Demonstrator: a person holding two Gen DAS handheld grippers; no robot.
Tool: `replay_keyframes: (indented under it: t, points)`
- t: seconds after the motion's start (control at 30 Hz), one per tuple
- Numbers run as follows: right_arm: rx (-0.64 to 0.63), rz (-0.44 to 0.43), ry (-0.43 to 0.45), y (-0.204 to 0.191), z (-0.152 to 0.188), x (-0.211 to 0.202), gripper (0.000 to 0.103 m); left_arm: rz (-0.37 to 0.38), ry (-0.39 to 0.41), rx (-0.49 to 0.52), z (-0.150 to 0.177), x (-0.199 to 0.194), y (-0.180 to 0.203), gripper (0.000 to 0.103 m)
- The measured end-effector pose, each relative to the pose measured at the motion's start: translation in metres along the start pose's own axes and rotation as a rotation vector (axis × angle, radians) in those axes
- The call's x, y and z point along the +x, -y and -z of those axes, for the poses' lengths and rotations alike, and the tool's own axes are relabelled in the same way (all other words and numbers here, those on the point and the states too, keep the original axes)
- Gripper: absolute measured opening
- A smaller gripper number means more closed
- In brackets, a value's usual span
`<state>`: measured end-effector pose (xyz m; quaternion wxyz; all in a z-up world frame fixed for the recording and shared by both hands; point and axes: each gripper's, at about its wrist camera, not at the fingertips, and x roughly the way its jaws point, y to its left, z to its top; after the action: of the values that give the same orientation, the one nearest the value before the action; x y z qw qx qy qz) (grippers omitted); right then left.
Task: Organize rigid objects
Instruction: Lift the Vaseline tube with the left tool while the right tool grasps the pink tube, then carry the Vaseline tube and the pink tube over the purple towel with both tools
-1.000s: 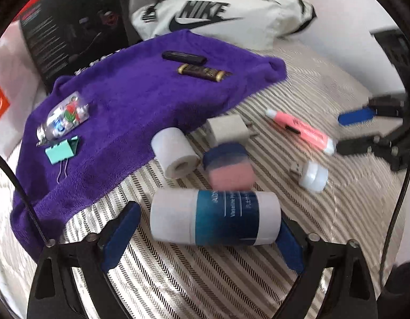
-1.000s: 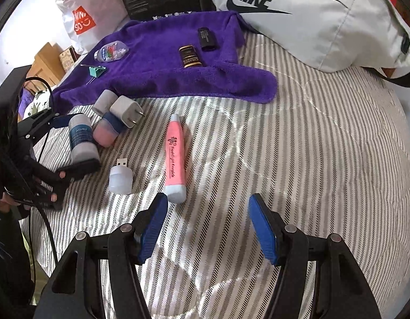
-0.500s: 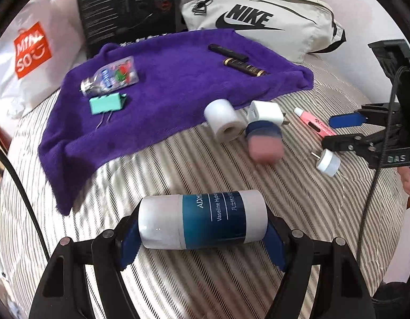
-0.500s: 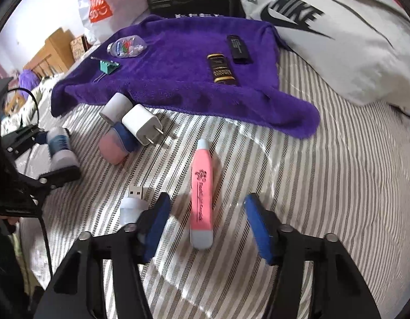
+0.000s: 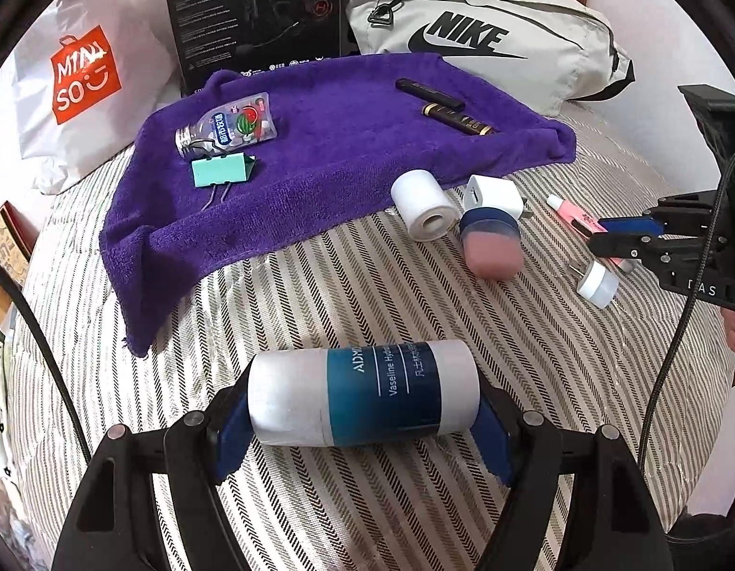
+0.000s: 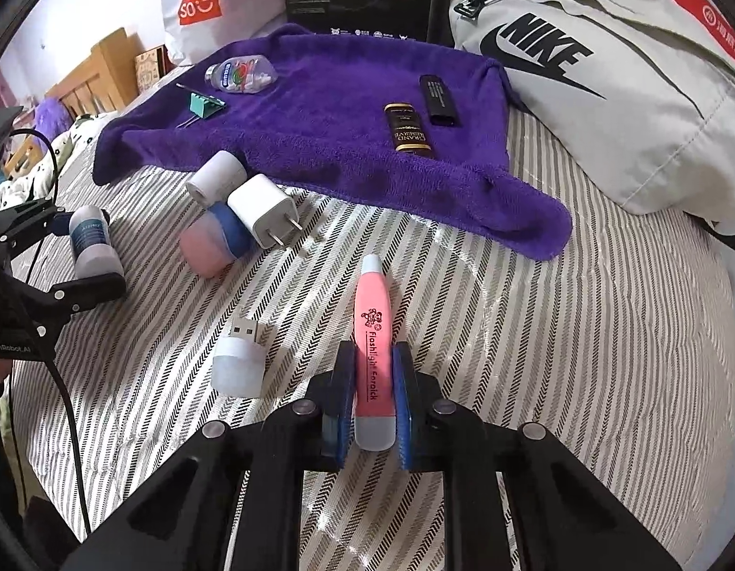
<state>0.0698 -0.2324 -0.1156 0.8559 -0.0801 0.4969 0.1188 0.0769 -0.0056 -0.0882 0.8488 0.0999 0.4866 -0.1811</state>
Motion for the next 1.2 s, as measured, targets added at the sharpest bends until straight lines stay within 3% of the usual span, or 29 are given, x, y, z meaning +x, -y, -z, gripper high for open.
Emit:
replay_keyframes:
  t: [0.2,0.53,1.2]
  points:
    - [-0.036,0.017,0.005,-0.004,-0.005,0.003,0.015,0.003,0.012,-0.016,-0.001,0.004,0.0,0.076]
    - [0.036,-0.084,0.022,0.01,-0.006,-0.017,0.015,-0.028,0.023,-0.05,-0.01,-0.015,-0.016,0.076]
    - [0.011,-0.141,0.05,0.012,-0.06,-0.026,0.015,-0.041,0.075,-0.143,-0.047,-0.034,-0.053,0.076]
